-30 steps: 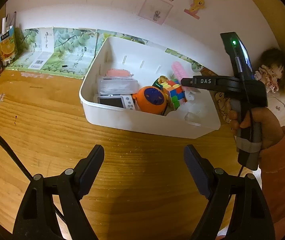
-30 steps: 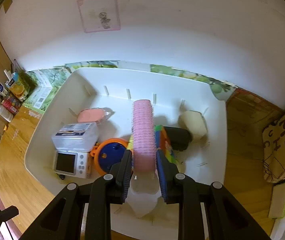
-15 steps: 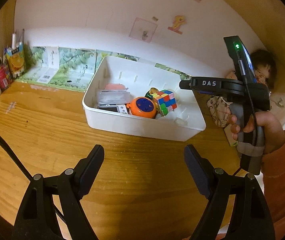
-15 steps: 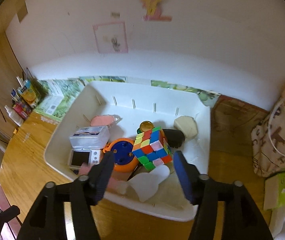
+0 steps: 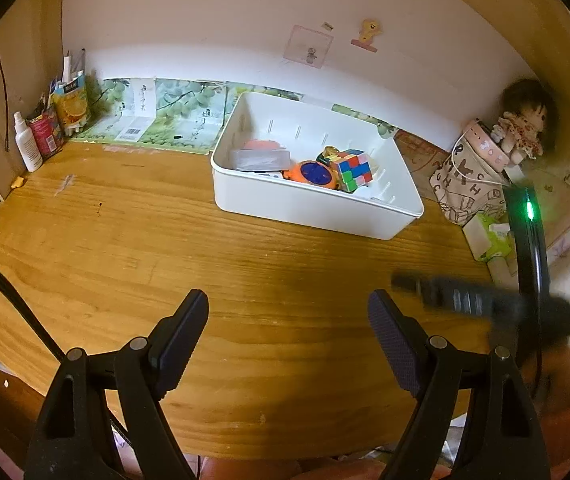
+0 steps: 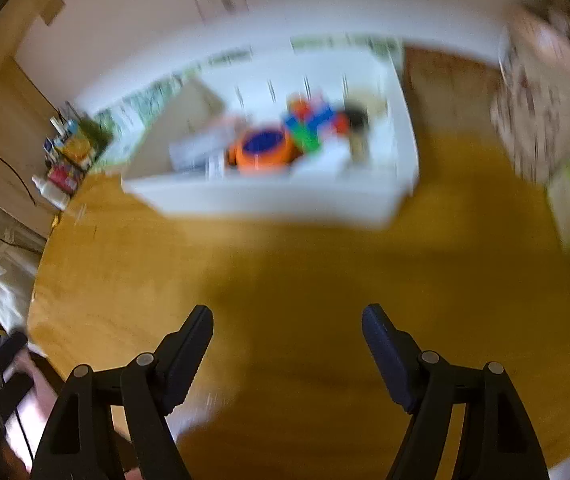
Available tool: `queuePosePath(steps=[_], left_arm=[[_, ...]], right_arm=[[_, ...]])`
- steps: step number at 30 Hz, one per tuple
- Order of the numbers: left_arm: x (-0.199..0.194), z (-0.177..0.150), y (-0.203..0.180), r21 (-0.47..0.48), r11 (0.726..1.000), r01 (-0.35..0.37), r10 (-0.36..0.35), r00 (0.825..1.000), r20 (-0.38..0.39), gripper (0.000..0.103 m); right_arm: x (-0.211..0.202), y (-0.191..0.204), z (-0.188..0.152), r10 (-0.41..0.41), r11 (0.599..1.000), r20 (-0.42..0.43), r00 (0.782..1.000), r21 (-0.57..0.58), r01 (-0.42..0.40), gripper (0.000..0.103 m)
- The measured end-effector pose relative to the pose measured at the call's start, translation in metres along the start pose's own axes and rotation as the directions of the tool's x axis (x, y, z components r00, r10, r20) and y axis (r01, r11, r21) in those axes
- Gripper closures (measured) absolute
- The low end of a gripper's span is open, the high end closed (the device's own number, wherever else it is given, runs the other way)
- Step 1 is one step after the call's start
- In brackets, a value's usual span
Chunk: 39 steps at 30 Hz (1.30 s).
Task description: Organize rigid objects
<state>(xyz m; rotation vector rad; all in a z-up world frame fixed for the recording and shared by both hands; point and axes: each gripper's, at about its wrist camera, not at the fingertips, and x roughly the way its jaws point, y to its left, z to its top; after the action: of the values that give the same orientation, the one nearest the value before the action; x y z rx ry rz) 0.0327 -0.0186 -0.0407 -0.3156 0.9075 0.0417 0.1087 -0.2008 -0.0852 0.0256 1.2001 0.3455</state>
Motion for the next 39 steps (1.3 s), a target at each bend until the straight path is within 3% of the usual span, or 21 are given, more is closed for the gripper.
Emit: queuePosePath(steps=[3,8,13,17,19,20,26,29,39], left_arm=[[0.006,0.008,0.006,0.006,1.000,0.011,-0.010,0.999,-0.034,0.019],[0.006,0.024,0.008,0.047,0.999,0.025,-0.022,0.997,-0.071,0.019],[-0.010,0.043,0.009,0.054,0.997,0.055,-0.052,0.998,-0.046,0.001],[-0.025,0.050,0.003,0.095,0.994,0.051,-0.051,0.999,0.001,0.001],[-0.032,0.050,0.001,0.106,0.993,0.044,-0.046,0.999,0.023,0.001],[-0.036,0.048,0.000,0.109,0.993,0.035,-0.039,0.998,0.040,0.001],[-0.047,0.043,-0.001,0.121,0.992,-0.045,0.033,0.995,0.096,0.000],[-0.050,0.039,-0.006,0.135,0.983,-0.124,0.107,0.986,0.126,0.000],[-0.044,0.026,-0.008,0.138,0.976,-0.167,0.151,0.981,0.118,0.000]], right_arm=[[-0.004,0.001,-0.026,-0.005,1.000,-0.035,0.999,0.030,0.006,0.022],[-0.025,0.017,-0.042,-0.008,0.997,-0.018,1.000,0.080,0.009,0.020],[-0.059,0.037,-0.039,-0.016,0.996,0.061,0.998,0.089,0.010,0.018],[-0.089,0.048,-0.034,-0.042,0.996,0.144,0.989,0.086,0.030,0.014],[-0.103,0.052,-0.033,-0.047,0.996,0.181,0.982,0.084,0.032,0.004],[-0.107,0.053,-0.033,-0.049,0.996,0.195,0.980,0.082,0.034,0.000],[-0.119,0.067,-0.042,-0.083,0.995,0.249,0.965,0.078,0.066,0.000],[-0.115,0.073,-0.048,-0.100,0.995,0.242,0.965,0.044,0.092,0.000],[-0.092,0.074,-0.060,-0.069,0.997,0.162,0.984,0.029,0.065,0.000]])
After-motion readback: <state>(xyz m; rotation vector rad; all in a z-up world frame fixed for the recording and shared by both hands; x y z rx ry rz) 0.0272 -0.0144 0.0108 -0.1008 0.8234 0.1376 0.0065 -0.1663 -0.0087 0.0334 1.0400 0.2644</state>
